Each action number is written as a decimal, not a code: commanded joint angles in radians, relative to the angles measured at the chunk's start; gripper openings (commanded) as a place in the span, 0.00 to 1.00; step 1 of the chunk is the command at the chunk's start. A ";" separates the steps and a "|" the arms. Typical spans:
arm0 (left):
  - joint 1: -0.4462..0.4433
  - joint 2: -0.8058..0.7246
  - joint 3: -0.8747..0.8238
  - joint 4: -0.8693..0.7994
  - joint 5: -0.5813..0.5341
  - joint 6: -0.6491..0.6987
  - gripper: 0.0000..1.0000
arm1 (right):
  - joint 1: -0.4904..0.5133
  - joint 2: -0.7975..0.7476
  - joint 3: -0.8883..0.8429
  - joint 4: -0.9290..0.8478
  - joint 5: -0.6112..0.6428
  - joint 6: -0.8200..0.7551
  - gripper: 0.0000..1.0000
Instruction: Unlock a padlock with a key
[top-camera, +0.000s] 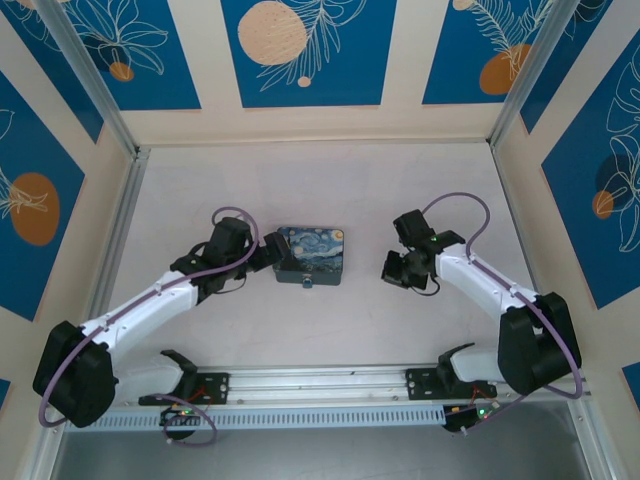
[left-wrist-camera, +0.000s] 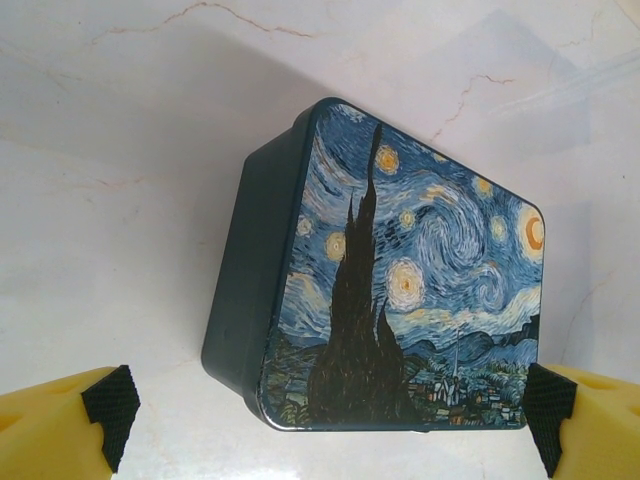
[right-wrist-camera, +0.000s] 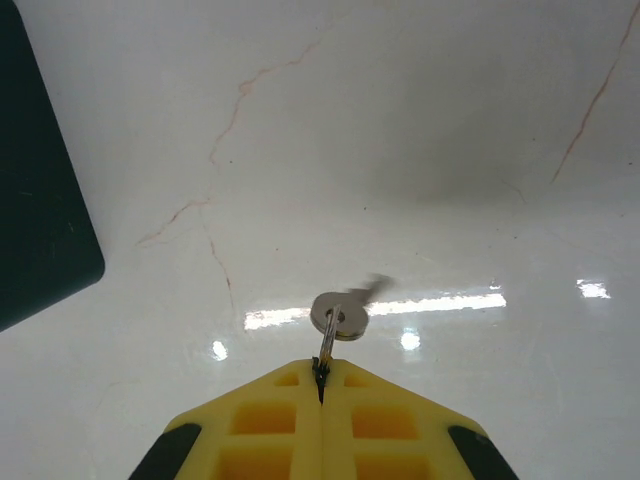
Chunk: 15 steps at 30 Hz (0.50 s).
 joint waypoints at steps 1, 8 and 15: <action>-0.003 0.000 0.030 -0.008 0.017 0.012 1.00 | -0.002 -0.013 0.012 0.002 -0.080 0.032 0.00; -0.003 -0.001 0.017 0.020 0.074 -0.049 1.00 | 0.058 -0.061 0.031 0.080 -0.229 0.083 0.00; -0.004 0.033 0.046 0.035 0.118 -0.089 1.00 | 0.155 -0.019 0.169 0.100 -0.247 0.140 0.00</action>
